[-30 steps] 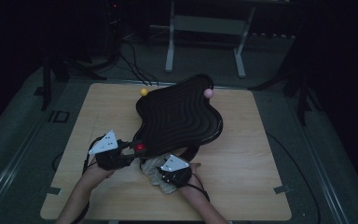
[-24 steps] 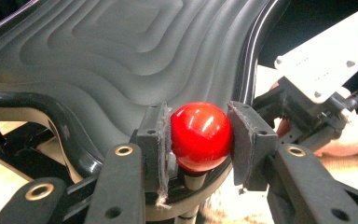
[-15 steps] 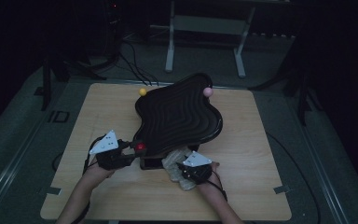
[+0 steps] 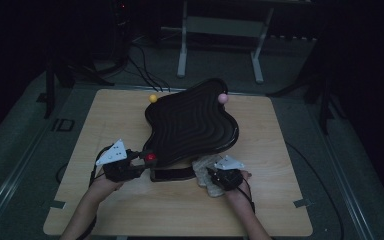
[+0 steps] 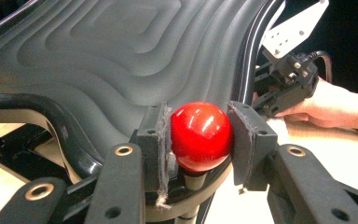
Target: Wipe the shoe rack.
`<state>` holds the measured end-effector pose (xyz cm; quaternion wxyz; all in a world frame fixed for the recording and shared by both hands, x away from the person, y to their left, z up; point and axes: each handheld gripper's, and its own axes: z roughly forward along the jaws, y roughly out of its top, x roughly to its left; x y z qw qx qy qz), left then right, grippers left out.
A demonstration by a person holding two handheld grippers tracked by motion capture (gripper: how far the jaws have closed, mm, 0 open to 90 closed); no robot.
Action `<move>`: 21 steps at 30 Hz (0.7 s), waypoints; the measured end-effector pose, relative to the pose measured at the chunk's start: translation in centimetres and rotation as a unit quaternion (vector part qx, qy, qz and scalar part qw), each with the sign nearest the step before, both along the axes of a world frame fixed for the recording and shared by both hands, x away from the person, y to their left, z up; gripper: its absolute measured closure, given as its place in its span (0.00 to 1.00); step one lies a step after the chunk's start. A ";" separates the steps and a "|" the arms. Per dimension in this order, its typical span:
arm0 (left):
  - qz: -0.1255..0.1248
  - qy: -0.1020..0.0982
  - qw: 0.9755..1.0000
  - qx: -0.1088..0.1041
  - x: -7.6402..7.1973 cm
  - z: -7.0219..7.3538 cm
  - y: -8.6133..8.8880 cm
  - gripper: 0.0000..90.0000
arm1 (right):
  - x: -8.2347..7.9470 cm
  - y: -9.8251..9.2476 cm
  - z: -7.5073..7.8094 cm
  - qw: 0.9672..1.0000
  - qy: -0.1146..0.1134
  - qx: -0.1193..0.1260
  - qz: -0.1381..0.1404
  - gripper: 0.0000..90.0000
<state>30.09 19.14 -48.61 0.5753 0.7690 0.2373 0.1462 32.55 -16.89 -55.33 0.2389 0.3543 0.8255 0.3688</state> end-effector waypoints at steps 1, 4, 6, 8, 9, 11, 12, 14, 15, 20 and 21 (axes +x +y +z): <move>0.001 0.000 1.000 0.000 0.0 0.0 0.0 0.67 | 0.0 0.0 0.0 1.000 0.000 0.000 0.000 0.73; 0.004 0.000 1.000 -0.003 -0.1 0.0 -0.1 0.66 | 0.0 -0.3 0.2 1.000 0.002 0.003 -0.001 0.75; 0.008 -0.001 1.000 -0.002 -0.2 0.0 -0.1 0.66 | -0.1 -0.4 0.3 1.000 0.003 0.005 0.000 0.75; 0.006 0.000 1.000 -0.001 -0.2 0.0 -0.2 0.66 | -0.9 -0.9 1.2 1.000 -0.003 0.014 0.005 0.76; 0.007 0.000 1.000 -0.002 -0.2 0.0 -0.3 0.66 | -1.2 -1.1 1.6 1.000 -0.003 0.020 0.007 0.76; 0.007 -0.001 1.000 -0.003 -0.3 -0.1 -0.3 0.66 | -1.7 -1.8 2.3 1.000 -0.006 0.023 0.011 0.76; 0.008 -0.002 1.000 -0.003 -0.3 -0.1 -0.4 0.66 | -2.0 -2.2 2.6 0.999 -0.002 0.030 0.013 0.76; 0.006 0.000 1.000 -0.003 -0.4 0.0 -0.5 0.66 | -2.7 -3.0 3.3 0.999 -0.001 0.044 0.017 0.76; 0.005 -0.001 1.000 -0.003 -0.5 0.0 -0.6 0.66 | -3.1 -3.3 3.6 0.999 0.000 0.047 0.017 0.76; 0.003 -0.004 1.000 -0.001 -0.9 0.0 -1.3 0.66 | -5.2 -5.0 4.5 0.998 -0.003 0.058 0.020 0.76; 0.002 -0.004 1.000 -0.001 -1.0 0.0 -1.5 0.66 | -5.2 -5.0 4.5 0.998 -0.003 0.058 0.020 0.76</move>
